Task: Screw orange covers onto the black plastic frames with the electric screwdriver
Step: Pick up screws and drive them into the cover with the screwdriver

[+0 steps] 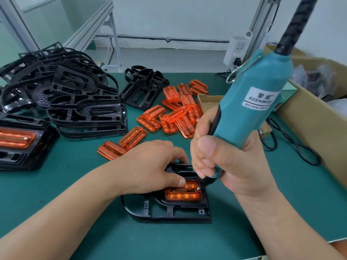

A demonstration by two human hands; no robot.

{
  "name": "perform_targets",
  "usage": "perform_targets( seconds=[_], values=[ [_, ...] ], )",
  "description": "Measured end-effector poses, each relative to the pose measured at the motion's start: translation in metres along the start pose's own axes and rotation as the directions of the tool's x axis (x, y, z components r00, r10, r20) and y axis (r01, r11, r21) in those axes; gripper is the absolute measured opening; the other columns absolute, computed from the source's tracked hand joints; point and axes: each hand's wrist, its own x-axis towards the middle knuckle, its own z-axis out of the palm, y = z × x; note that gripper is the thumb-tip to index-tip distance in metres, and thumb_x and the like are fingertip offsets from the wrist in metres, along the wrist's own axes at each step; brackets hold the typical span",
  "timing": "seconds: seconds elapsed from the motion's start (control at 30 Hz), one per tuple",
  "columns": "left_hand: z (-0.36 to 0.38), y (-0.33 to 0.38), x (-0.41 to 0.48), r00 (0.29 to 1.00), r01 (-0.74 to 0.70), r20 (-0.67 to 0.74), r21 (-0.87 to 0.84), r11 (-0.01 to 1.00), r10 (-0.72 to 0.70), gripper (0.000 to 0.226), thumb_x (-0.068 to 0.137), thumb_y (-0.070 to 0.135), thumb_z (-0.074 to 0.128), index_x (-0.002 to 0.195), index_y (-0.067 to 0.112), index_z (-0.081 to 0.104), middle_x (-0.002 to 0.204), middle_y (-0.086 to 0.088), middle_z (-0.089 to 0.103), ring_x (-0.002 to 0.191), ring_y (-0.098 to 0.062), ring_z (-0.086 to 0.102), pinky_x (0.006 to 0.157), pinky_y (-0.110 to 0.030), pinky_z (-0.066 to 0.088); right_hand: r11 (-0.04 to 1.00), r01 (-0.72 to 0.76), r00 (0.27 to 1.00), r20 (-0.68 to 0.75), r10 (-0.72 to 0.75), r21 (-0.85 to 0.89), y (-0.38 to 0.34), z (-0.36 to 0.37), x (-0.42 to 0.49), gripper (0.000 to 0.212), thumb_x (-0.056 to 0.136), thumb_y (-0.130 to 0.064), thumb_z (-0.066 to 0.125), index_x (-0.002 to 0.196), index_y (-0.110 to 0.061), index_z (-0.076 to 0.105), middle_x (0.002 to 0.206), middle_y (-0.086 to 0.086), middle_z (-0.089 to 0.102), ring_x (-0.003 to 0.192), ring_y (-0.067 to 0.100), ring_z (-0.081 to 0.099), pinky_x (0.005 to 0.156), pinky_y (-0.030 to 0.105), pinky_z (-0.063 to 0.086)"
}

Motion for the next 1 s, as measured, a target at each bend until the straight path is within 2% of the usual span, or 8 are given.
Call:
perform_targets(
  seconds=[0.13, 0.27, 0.47, 0.63, 0.7, 0.87, 0.93, 1.0],
  values=[
    [-0.001, 0.001, 0.0, 1.0, 0.002, 0.006, -0.017, 1.0, -0.002, 0.025, 0.087, 0.058, 0.072, 0.106, 0.048, 0.059, 0.112, 0.015, 0.064, 0.106, -0.007, 0.058, 0.093, -0.038, 0.051, 1.0, -0.027, 1.0, 0.01, 0.027, 0.015, 0.003, 0.0, -0.002, 0.017, 0.095, -0.015, 0.073, 0.088, -0.016, 0.058, 0.059, -0.003, 0.051, 0.041, 0.018, 0.045, 0.051, 0.028, 0.044],
    [-0.001, 0.002, 0.0, 1.0, 0.01, 0.012, -0.036, 0.999, -0.01, 0.032, 0.088, 0.058, 0.073, 0.115, 0.046, 0.061, 0.116, 0.014, 0.064, 0.109, -0.009, 0.059, 0.095, -0.039, 0.051, 0.998, -0.068, 0.997, 0.04, 0.068, 0.013, 0.003, -0.003, -0.001, 0.013, 0.089, -0.008, 0.066, 0.084, -0.013, 0.055, 0.057, -0.002, 0.049, 0.04, 0.019, 0.044, 0.05, 0.028, 0.044],
    [-0.002, 0.001, 0.001, 0.999, -0.011, 0.043, -0.019, 1.0, 0.012, 0.037, 0.09, 0.058, 0.071, 0.123, 0.044, 0.061, 0.118, 0.013, 0.063, 0.115, -0.011, 0.056, 0.098, -0.039, 0.049, 0.987, -0.065, 0.993, 0.111, 0.049, 0.148, 0.001, -0.01, 0.001, 0.029, 0.094, -0.029, 0.079, 0.107, -0.008, 0.064, 0.064, -0.004, 0.056, 0.046, 0.014, 0.049, 0.053, 0.027, 0.046],
    [-0.001, 0.003, 0.001, 0.999, -0.018, 0.033, -0.006, 1.0, 0.018, 0.035, 0.092, 0.059, 0.069, 0.122, 0.045, 0.057, 0.117, 0.013, 0.063, 0.111, -0.012, 0.058, 0.095, -0.039, 0.05, 0.997, -0.044, 0.988, 0.153, 0.035, 0.057, 0.0, -0.009, 0.0, 0.029, 0.094, -0.03, 0.08, 0.109, -0.008, 0.067, 0.063, 0.001, 0.057, 0.046, 0.019, 0.051, 0.054, 0.031, 0.045],
    [-0.002, 0.003, 0.001, 0.999, -0.021, 0.025, -0.025, 0.999, 0.022, 0.03, 0.091, 0.057, 0.07, 0.115, 0.046, 0.057, 0.113, 0.013, 0.064, 0.108, -0.01, 0.059, 0.094, -0.039, 0.051, 0.999, -0.023, 0.995, 0.096, 0.019, 0.032, -0.004, -0.004, 0.004, 0.03, 0.092, -0.031, 0.081, 0.107, -0.008, 0.068, 0.061, 0.004, 0.055, 0.045, 0.021, 0.05, 0.055, 0.03, 0.045],
    [-0.004, -0.004, 0.0, 0.998, -0.019, 0.052, -0.077, 0.997, 0.023, 0.037, 0.088, 0.06, 0.073, 0.121, 0.047, 0.063, 0.106, 0.018, 0.058, 0.106, 0.0, 0.054, 0.096, -0.034, 0.048, 0.96, 0.135, 0.984, -0.144, -0.102, 0.246, -0.021, -0.023, 0.018, 0.027, 0.088, -0.027, 0.08, 0.103, -0.01, 0.065, 0.06, -0.001, 0.049, 0.047, 0.013, 0.048, 0.052, 0.025, 0.044],
    [-0.009, -0.009, -0.002, 0.998, -0.011, 0.063, -0.141, 0.99, 0.02, 0.043, 0.086, 0.068, 0.068, 0.125, 0.051, 0.062, 0.105, 0.02, 0.059, 0.102, 0.003, 0.055, 0.092, -0.027, 0.048, 0.934, 0.187, 0.943, -0.321, -0.084, 0.305, -0.025, -0.046, 0.016, 0.023, 0.088, -0.029, 0.076, 0.099, -0.015, 0.062, 0.06, -0.006, 0.046, 0.049, 0.007, 0.043, 0.05, 0.023, 0.041],
    [-0.013, -0.012, 0.001, 1.0, -0.004, -0.01, -0.204, 0.979, 0.002, 0.047, 0.087, 0.072, 0.064, 0.128, 0.05, 0.063, 0.105, 0.021, 0.06, 0.101, 0.003, 0.058, 0.086, -0.02, 0.047, 0.911, 0.246, 0.857, -0.513, -0.045, 0.332, -0.025, -0.069, 0.008, 0.011, 0.093, -0.029, 0.062, 0.095, -0.019, 0.058, 0.06, -0.01, 0.043, 0.05, 0.004, 0.039, 0.051, 0.019, 0.037]
  ],
)
